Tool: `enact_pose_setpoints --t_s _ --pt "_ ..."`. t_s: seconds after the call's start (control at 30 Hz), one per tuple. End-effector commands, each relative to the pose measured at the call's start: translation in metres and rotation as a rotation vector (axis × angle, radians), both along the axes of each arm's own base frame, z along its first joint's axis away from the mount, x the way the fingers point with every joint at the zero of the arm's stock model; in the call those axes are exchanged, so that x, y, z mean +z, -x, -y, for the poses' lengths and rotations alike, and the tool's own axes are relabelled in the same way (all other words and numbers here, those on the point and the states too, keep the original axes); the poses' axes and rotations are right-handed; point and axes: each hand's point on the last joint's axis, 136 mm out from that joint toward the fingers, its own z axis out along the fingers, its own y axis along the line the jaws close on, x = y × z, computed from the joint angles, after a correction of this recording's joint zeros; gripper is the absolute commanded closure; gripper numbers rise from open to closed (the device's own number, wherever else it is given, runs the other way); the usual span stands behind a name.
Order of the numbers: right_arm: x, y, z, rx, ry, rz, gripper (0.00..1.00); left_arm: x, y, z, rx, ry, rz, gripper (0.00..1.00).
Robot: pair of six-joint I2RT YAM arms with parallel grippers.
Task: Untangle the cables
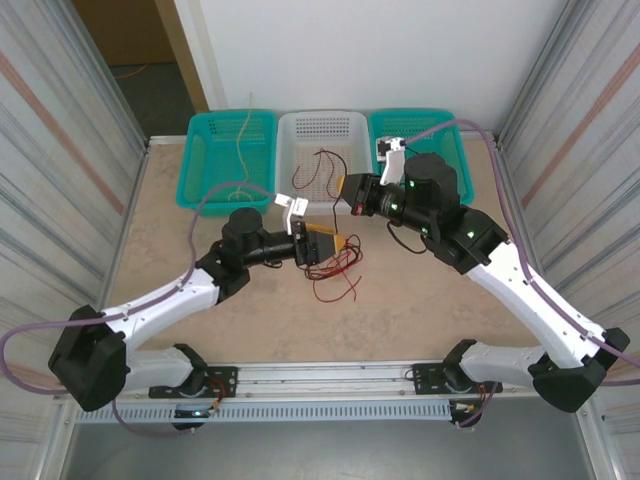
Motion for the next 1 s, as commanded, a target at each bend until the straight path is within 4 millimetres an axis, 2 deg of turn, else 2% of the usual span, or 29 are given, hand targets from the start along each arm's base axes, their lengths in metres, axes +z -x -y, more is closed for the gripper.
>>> enact_pose_setpoints --t_s 0.0,0.07,0.17,0.2,0.27,0.53,0.63,0.77,0.97 --pt "0.036 0.005 -0.002 0.034 -0.104 0.044 1.00 0.019 -0.002 0.010 -0.044 0.009 0.082 0.21" --pt "0.040 0.003 -0.001 0.036 -0.124 0.043 1.00 0.016 -0.009 0.015 -0.039 -0.012 0.069 0.32" --pt "0.043 0.002 0.001 0.033 -0.137 0.048 1.00 0.018 -0.012 0.021 -0.056 -0.013 0.066 0.56" --pt "0.043 0.001 0.002 0.029 -0.137 0.047 1.00 0.019 -0.012 0.022 -0.058 -0.014 0.062 0.61" --pt "0.041 -0.002 0.005 0.020 -0.140 0.033 1.00 0.020 -0.013 0.023 -0.050 -0.014 0.064 0.63" --pt "0.036 -0.008 0.007 0.017 -0.163 0.006 0.99 0.015 -0.021 0.019 0.002 -0.055 0.079 0.51" --pt "0.034 -0.010 0.006 0.018 -0.159 0.002 0.99 0.017 -0.023 0.017 0.018 -0.075 0.100 0.38" --pt "0.032 -0.010 0.006 0.019 -0.151 0.001 0.99 0.020 -0.023 0.004 0.070 -0.122 0.159 0.27" --pt "0.032 -0.021 0.021 -0.027 -0.122 0.010 0.98 0.013 -0.018 -0.013 0.113 -0.189 0.197 0.23"
